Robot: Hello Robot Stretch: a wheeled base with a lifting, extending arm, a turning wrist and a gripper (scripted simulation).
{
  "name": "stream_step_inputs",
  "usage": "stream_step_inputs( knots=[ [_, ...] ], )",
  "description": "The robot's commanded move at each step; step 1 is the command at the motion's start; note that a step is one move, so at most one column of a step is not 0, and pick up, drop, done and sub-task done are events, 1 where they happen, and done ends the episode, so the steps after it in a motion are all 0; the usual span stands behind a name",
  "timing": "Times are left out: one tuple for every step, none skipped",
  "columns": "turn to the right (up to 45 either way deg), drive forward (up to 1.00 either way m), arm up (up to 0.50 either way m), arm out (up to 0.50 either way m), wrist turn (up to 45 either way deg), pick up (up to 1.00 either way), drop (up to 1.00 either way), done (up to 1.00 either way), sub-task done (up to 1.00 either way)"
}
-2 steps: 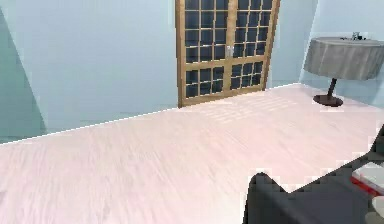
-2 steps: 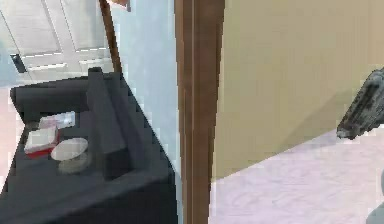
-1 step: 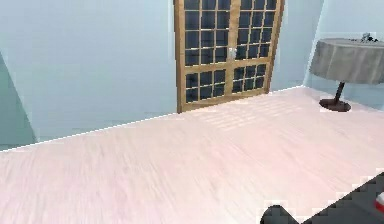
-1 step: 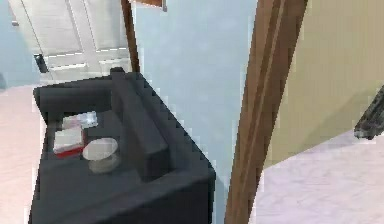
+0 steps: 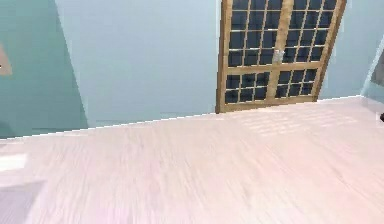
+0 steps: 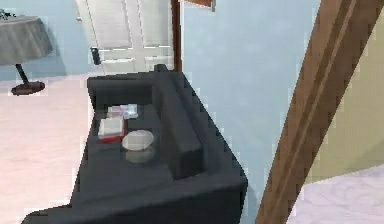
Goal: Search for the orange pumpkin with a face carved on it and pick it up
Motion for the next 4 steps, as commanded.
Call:
stream_step_inputs(
  knots=[
    [0.0, 0.6, 0.0, 0.0, 0.0, 0.0, 0.0, 0.0, 0.0],
    [-45.0, 0.0, 0.0, 0.0, 0.0, 0.0, 0.0, 0.0, 0.0],
    [-36.0, 0.0, 0.0, 0.0, 0.0, 0.0, 0.0, 0.0, 0.0],
    [0.0, 0.45, 0.0, 0.0, 0.0, 0.0, 0.0, 0.0, 0.0]
  ],
)
